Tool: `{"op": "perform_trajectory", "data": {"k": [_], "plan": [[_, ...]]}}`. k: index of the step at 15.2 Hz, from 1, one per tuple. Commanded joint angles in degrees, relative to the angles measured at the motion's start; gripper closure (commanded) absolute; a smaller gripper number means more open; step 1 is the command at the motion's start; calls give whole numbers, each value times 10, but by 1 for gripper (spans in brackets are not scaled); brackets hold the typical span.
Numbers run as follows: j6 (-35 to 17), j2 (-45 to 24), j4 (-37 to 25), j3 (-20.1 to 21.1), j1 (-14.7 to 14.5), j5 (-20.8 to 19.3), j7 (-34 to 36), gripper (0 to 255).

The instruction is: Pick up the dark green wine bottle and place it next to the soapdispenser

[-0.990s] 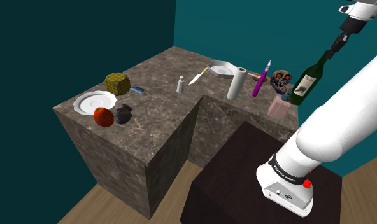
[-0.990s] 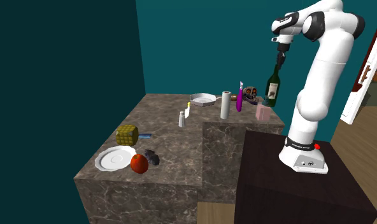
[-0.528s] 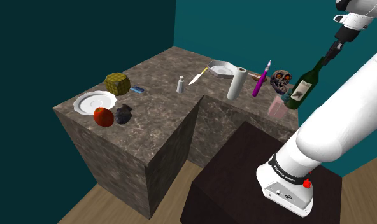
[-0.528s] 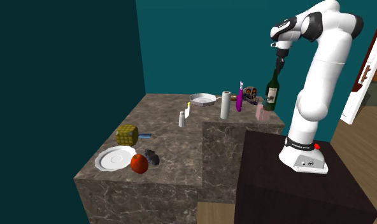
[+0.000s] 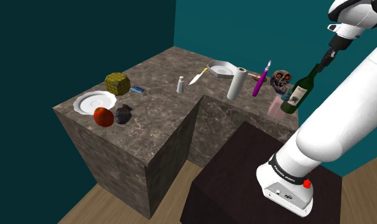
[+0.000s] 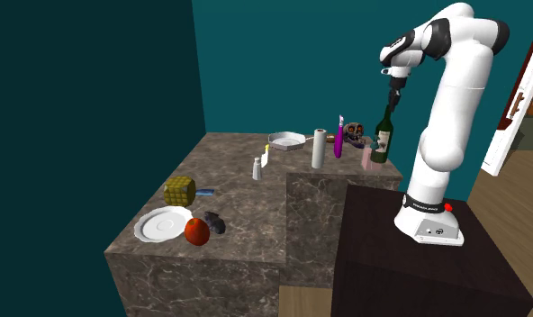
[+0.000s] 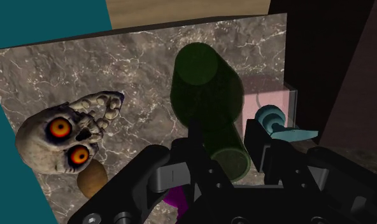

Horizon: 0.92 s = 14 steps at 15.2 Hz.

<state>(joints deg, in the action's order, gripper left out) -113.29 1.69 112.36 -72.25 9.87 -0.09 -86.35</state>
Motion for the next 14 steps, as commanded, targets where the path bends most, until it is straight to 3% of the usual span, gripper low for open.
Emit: {"op": "perform_trajectory", "data": {"k": [1,5,6,11,14], "plan": [[-2,-1,1,-1,0,1,-1,255],[-2,-1,1,-1,0,1,-1,255],[-2,-1,1,-1,0,1,-1,0],[-2,-1,1,-1,0,1,-1,0],[55,32,-44,13,0,-32,23,0]]}}
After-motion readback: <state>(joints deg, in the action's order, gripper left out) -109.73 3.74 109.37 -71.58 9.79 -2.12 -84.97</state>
